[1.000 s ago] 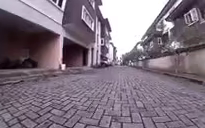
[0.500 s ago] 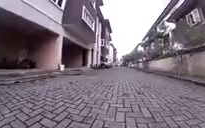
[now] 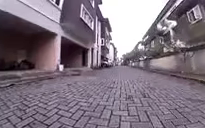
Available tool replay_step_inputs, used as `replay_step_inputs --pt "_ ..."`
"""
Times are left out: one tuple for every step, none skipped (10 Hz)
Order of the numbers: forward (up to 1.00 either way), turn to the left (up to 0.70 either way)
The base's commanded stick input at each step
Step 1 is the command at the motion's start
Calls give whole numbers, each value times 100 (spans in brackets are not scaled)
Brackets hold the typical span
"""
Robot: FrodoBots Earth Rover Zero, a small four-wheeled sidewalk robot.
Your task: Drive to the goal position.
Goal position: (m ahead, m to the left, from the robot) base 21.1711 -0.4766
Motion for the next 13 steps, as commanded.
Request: replay_step_inputs --pt "50 -50" --pt "50 -32" --pt "50 0" --pt "50 0" --pt "50 0" --pt "50 0" --pt "50 0" --pt "50 0" --pt "50 0" --pt "50 0" --pt "50 -1" --pt "50 -29" --pt "50 -50"
